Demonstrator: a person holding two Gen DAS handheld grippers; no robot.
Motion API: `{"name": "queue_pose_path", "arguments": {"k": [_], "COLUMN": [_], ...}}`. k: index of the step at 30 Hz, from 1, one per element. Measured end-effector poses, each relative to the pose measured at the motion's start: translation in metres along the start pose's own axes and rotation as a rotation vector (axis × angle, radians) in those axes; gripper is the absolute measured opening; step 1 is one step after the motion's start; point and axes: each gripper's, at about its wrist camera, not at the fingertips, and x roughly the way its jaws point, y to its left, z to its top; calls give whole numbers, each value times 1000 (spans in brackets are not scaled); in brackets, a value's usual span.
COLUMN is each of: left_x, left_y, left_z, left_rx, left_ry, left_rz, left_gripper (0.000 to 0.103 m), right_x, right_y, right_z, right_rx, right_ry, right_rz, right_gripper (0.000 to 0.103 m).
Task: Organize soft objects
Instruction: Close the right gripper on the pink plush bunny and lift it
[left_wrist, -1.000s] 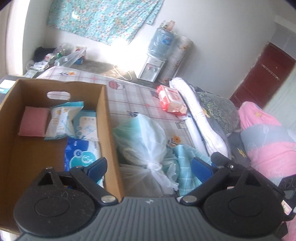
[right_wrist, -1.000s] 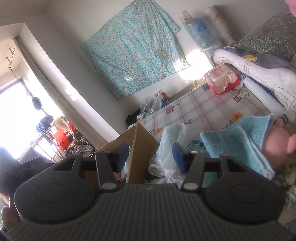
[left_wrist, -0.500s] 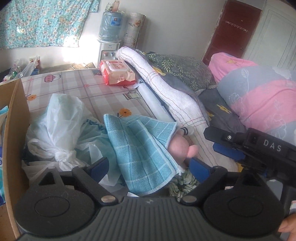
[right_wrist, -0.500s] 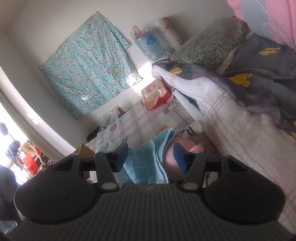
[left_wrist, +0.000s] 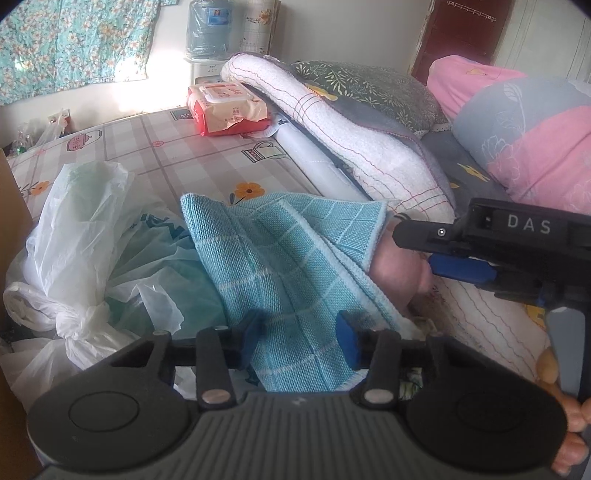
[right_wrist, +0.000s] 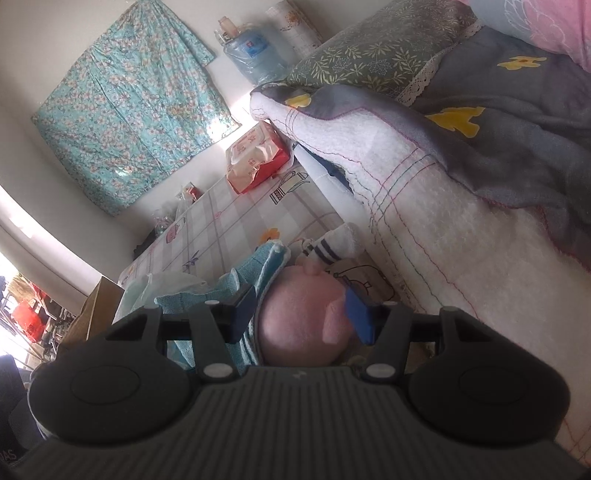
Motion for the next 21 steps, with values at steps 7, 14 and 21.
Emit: {"name": "queue_pose_path", "arguments": {"k": [7,14,21], "left_x": [13,16,13], "left_y": [15,22,25], "left_z": [-1,-4,-4], "left_rx": [-61,-98,-109], "left_ry": [52,64,67], "left_rz": [-19,-17,-23], "left_gripper": [44,43,44], "right_x": [26,42,37], "right_y": [-2,-17,-3], "right_z": [7,8,7], "right_rx": [-20,51,35], "right_ry": [40,83,34], "right_rz": [-39,10,7], "right_gripper": [63,77,56]}}
